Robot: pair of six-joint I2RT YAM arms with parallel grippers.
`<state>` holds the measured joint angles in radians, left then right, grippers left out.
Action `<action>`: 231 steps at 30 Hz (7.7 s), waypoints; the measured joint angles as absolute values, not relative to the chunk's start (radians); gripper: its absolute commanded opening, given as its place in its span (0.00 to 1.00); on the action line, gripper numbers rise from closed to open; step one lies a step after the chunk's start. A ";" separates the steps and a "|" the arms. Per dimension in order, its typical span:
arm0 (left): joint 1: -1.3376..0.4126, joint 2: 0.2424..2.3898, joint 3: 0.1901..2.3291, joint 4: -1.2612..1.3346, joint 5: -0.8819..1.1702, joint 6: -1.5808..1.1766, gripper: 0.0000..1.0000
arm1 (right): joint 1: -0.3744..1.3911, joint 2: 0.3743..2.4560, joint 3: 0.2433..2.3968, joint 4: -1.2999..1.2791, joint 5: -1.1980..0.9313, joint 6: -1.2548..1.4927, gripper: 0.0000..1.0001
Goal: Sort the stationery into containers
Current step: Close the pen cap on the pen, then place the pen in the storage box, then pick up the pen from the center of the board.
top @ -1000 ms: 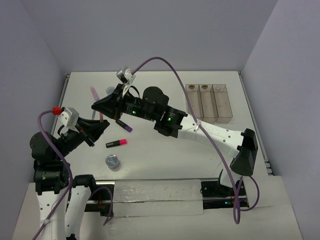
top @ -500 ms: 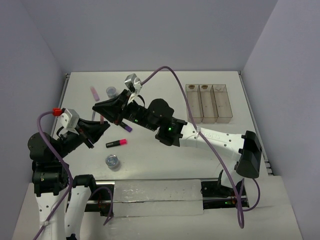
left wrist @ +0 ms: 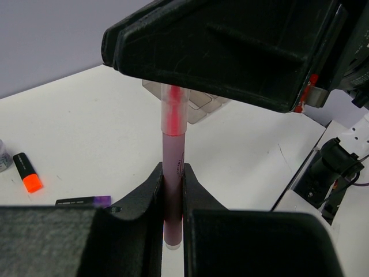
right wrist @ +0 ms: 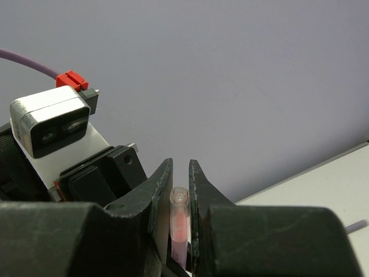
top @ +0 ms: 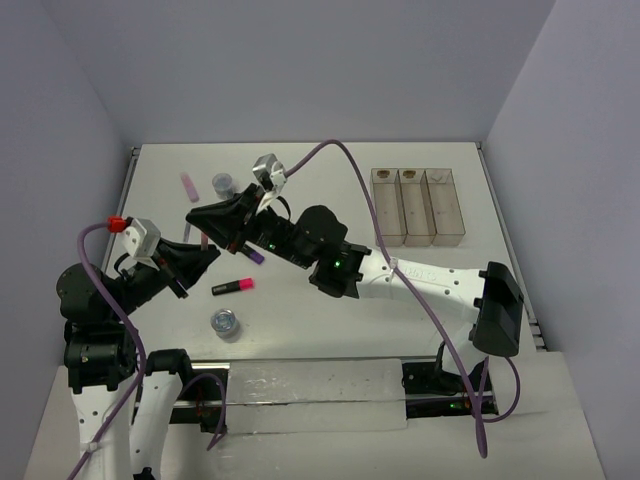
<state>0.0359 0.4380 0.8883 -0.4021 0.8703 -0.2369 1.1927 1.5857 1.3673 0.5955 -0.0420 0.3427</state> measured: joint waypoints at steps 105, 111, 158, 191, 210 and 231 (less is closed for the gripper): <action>0.054 0.511 0.836 -0.521 0.598 -0.065 0.99 | 0.130 2.003 1.533 -0.561 0.278 0.080 0.28; 0.054 0.522 0.836 -0.523 0.598 -0.066 0.99 | 0.130 2.003 1.533 -0.562 0.251 0.076 0.40; 0.049 2.169 1.684 -0.777 -0.153 -0.067 0.47 | 0.260 1.287 1.194 -0.457 0.000 0.212 0.44; 0.107 1.102 1.300 -0.489 0.684 -0.371 0.00 | 0.826 1.350 1.400 -0.116 -0.338 0.301 0.67; 0.107 0.839 1.091 -0.282 0.796 -0.638 0.00 | 1.041 1.611 1.630 -0.042 -0.293 0.264 0.61; 0.109 0.816 1.050 -0.240 0.834 -0.680 0.94 | 1.067 1.726 1.722 -0.111 -0.099 0.242 0.00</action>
<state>0.1093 0.8164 1.0502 -0.2399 0.8339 -0.6803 1.0672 1.7256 1.7224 -0.1109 -0.0988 0.2418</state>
